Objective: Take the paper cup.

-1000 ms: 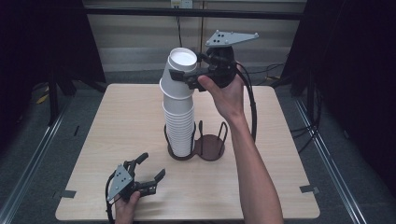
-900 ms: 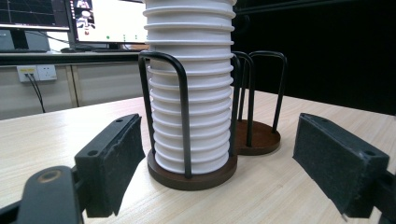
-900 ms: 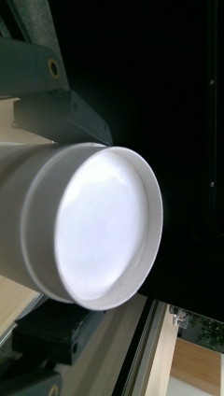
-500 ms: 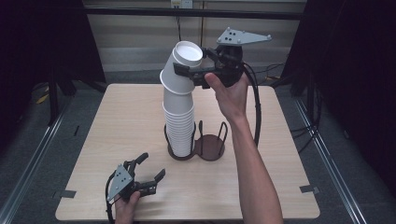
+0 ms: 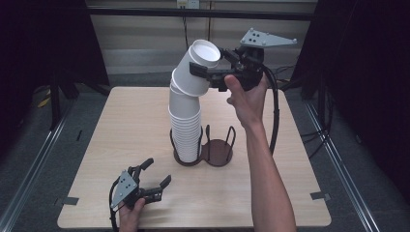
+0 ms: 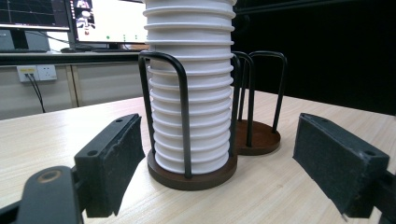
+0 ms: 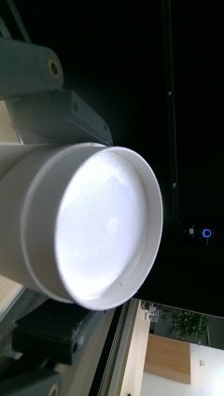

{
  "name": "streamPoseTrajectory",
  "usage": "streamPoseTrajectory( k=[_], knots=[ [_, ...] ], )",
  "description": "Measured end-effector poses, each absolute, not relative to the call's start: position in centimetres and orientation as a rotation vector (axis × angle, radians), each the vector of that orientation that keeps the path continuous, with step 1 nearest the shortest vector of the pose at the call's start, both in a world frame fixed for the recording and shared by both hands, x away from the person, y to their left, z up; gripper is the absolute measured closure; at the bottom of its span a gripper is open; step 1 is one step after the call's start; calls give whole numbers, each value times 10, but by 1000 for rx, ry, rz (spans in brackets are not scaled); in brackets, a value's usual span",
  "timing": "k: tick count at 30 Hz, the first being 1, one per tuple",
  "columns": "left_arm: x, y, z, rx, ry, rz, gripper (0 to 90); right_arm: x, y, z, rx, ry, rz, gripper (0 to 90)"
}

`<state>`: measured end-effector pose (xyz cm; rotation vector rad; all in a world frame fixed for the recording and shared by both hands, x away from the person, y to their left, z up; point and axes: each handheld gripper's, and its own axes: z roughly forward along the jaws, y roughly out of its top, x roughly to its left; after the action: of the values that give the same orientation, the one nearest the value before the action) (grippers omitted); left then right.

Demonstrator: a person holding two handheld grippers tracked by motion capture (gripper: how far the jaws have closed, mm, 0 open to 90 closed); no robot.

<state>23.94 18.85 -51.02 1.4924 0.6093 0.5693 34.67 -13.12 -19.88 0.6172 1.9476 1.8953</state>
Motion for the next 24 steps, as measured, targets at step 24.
streamPoseTrajectory(
  k=[24],
  knots=[
    [240,188,-510,1495,610,564,157,317,-178,-209,646,1909,1859,230]
  ],
)
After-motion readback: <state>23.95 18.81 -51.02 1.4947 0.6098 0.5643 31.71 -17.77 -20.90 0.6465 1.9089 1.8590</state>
